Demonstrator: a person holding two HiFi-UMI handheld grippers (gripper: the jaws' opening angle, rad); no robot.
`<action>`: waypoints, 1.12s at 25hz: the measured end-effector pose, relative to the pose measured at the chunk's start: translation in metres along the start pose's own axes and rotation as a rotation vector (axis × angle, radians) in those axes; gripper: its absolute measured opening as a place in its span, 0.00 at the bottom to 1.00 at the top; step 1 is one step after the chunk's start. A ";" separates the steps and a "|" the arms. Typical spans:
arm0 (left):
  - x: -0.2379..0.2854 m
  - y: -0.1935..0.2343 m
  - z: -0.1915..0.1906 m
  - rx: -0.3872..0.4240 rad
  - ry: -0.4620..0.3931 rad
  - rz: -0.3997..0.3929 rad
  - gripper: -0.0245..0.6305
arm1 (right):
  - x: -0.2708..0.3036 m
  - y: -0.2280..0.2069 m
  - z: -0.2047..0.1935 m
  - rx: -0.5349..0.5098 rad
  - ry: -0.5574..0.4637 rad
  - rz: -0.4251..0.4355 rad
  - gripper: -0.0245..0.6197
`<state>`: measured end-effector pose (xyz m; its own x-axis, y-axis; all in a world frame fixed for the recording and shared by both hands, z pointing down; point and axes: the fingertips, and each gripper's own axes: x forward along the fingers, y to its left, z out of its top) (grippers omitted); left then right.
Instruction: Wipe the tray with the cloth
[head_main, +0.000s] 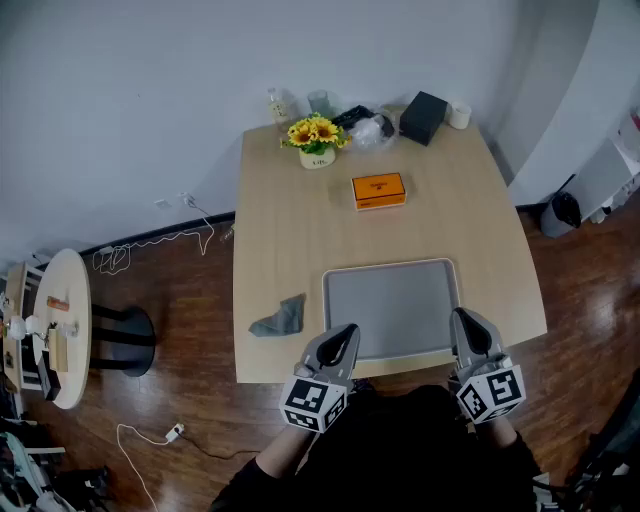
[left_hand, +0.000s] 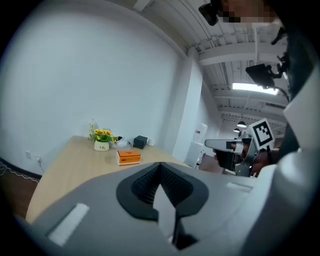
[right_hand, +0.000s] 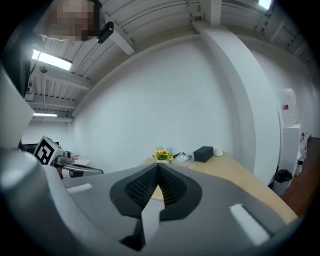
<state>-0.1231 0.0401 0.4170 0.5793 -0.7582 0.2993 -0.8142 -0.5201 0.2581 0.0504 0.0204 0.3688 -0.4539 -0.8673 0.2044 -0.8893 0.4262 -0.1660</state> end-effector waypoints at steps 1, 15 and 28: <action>0.006 0.005 0.002 -0.003 -0.001 0.003 0.01 | 0.007 -0.003 0.001 -0.002 0.000 0.004 0.04; 0.059 0.017 0.022 0.006 0.018 0.093 0.01 | 0.073 -0.039 0.020 0.019 -0.008 0.124 0.04; -0.003 0.219 -0.145 -0.223 0.386 0.526 0.02 | 0.066 -0.187 -0.246 0.061 0.715 -0.133 0.41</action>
<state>-0.2973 -0.0144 0.6062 0.1160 -0.6716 0.7318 -0.9872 0.0035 0.1597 0.1723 -0.0534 0.6508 -0.2869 -0.5220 0.8032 -0.9442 0.2955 -0.1452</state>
